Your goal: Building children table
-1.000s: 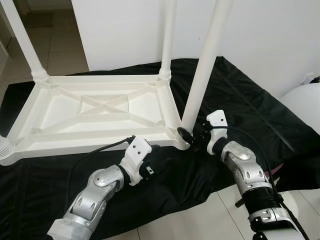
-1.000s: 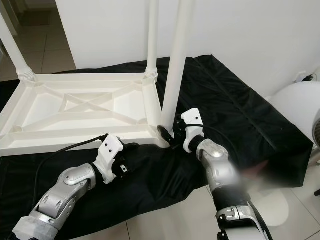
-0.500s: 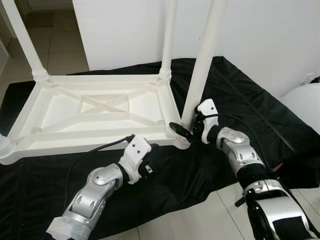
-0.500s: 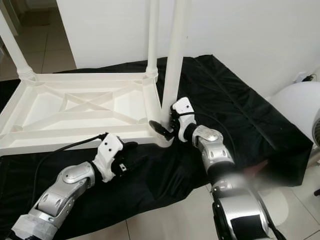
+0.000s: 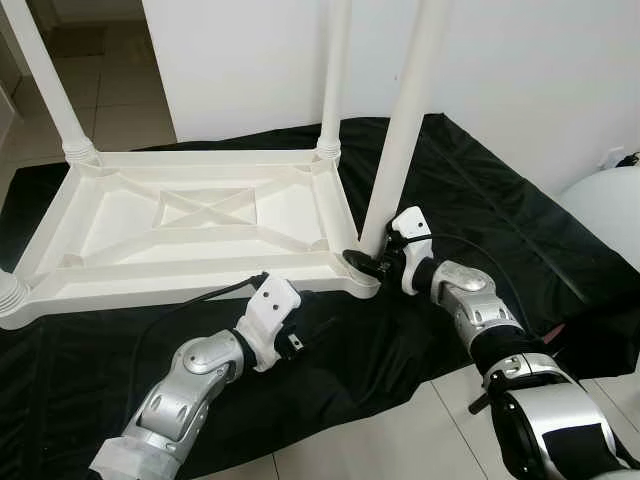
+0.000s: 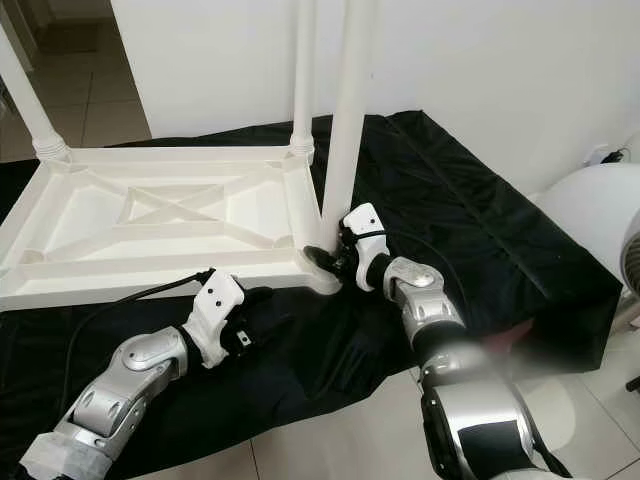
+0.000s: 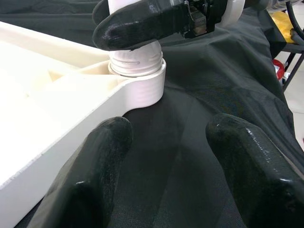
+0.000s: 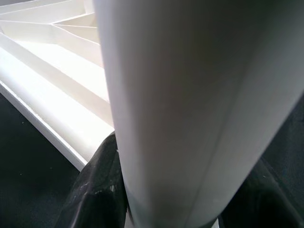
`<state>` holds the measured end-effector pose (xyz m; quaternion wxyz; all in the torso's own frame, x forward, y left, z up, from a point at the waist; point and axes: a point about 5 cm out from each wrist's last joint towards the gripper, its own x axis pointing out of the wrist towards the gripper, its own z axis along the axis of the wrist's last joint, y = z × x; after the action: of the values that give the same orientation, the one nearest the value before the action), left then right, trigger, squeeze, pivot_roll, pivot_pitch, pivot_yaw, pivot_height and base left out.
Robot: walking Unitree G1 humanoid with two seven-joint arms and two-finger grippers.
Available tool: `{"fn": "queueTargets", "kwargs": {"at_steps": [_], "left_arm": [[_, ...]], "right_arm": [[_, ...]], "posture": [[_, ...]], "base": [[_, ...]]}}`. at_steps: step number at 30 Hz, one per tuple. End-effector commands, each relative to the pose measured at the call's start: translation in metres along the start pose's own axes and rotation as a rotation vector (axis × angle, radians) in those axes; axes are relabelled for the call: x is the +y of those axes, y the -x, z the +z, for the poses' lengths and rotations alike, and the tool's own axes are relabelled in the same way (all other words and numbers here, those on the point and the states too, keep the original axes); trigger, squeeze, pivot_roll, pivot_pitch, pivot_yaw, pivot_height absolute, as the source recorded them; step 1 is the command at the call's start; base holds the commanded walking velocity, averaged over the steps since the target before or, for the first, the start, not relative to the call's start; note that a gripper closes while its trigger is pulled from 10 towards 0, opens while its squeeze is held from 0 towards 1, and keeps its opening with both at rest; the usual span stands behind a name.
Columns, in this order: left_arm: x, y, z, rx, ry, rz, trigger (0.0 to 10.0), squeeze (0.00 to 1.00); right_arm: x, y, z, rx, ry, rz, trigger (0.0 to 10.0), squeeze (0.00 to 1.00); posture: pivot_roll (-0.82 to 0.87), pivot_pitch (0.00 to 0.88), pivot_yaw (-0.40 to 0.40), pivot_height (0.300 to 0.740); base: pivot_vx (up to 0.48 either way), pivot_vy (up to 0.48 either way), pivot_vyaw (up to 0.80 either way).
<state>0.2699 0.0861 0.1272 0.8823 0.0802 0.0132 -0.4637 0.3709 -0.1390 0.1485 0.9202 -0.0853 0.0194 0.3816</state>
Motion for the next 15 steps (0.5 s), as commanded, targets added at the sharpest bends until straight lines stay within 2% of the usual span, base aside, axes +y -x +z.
{"fn": "queueTargets", "kwargs": {"at_steps": [1,4,7,10,11,15], "left_arm": [[-0.0018,0.0008,0.0002,0.001,-0.003,-0.017,10.0,0.00],[-0.0021,0.0004,-0.0005,0.003,-0.002,-0.020,10.0,0.00],[-0.0025,0.0003,-0.0004,0.002,-0.001,-0.021,10.0,0.00],[-0.0027,-0.0006,-0.0004,0.002,0.000,-0.023,10.0,0.00],[-0.0034,-0.0011,-0.0004,0.001,0.001,-0.025,10.0,0.00],[-0.0039,-0.0011,-0.0004,0.001,0.003,-0.029,10.0,0.00]], "right_arm": [[-0.0029,0.0013,-0.0028,0.012,-0.023,-0.024,10.0,0.00],[-0.0033,0.0014,-0.0026,-0.014,-0.088,-0.069,10.0,0.00],[-0.0036,0.0014,-0.0028,-0.022,-0.106,-0.099,10.0,0.00],[-0.0053,0.0007,-0.0012,-0.042,-0.133,-0.168,10.0,0.00],[-0.0059,-0.0002,-0.0004,-0.053,-0.164,-0.231,10.0,0.00],[-0.0056,-0.0019,0.0015,-0.063,-0.183,-0.302,10.0,0.00]], "posture": [[-0.04,0.023,-0.033,0.740],[-0.04,0.024,-0.031,0.740],[-0.04,0.026,-0.031,0.740],[-0.04,0.026,-0.031,0.740],[-0.04,0.025,-0.029,0.740],[-0.04,0.025,-0.029,0.740]], "base": [[0.000,0.000,0.00],[0.000,0.000,0.00],[0.000,0.000,0.00],[0.000,0.000,0.00],[0.000,0.000,0.00],[0.000,0.000,0.00]]}}
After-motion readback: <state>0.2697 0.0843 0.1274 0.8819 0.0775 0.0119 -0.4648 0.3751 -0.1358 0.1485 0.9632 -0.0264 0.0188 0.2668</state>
